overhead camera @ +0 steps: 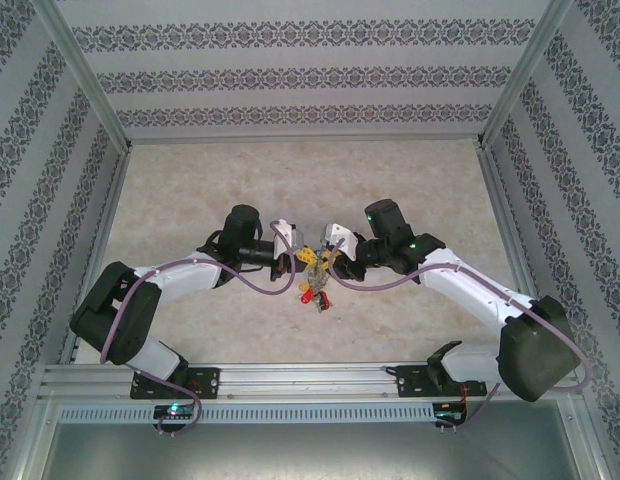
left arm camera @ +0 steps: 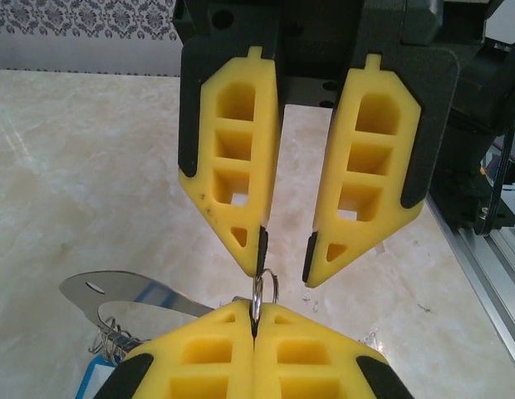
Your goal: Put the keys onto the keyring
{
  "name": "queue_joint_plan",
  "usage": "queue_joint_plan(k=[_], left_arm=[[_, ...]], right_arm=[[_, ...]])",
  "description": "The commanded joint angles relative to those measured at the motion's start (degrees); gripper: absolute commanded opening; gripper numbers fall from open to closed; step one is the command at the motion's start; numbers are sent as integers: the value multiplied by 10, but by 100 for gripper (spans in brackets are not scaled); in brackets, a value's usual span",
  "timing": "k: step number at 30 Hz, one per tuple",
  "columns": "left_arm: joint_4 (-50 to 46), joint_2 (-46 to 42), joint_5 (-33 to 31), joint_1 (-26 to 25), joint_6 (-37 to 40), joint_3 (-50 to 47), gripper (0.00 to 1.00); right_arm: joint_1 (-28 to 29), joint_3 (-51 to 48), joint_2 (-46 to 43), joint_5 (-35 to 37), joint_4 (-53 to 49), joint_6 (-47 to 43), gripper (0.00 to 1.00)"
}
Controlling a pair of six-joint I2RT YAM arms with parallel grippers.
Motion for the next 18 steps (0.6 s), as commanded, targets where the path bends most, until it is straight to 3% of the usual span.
queue_joint_plan(k=[1, 4, 18], left_arm=[[47, -21, 8, 5, -16, -4, 0], [55, -23, 10, 5, -21, -6, 0], [121, -39, -8, 1, -71, -15, 0]], right_arm=[[-5, 6, 7, -21, -2, 15, 16], [-7, 7, 7, -29, -3, 16, 0], [-8, -2, 11, -38, 9, 22, 0]])
